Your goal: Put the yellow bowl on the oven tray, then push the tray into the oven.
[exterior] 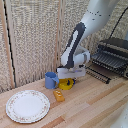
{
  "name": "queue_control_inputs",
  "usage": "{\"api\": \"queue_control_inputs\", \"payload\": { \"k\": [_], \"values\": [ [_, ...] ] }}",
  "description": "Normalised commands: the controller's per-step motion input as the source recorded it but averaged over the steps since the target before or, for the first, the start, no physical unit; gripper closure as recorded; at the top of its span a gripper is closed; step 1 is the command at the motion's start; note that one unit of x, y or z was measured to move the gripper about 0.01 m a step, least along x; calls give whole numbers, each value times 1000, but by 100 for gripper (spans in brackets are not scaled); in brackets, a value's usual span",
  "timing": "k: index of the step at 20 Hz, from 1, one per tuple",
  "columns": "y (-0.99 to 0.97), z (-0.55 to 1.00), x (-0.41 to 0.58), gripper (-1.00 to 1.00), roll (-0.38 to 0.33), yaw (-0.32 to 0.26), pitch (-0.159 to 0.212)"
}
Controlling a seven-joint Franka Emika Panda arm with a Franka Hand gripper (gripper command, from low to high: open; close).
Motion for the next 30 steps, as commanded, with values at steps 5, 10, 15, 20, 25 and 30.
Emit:
{"api": "queue_control_inputs", "payload": {
  "k": [5, 10, 15, 20, 25, 30],
  "values": [
    [-171, 451, 117, 100, 0, -40, 61],
    [-217, 733, 159, 100, -18, -81, 84],
    [-203, 742, 291, 100, -12, -153, 75],
    [-176, 610, 261, 100, -9, -201, 30],
    [-223, 669, 183, 100, -4, -199, 16],
    [-318, 805, 61, 100, 0, -237, 48]
  ]
}}
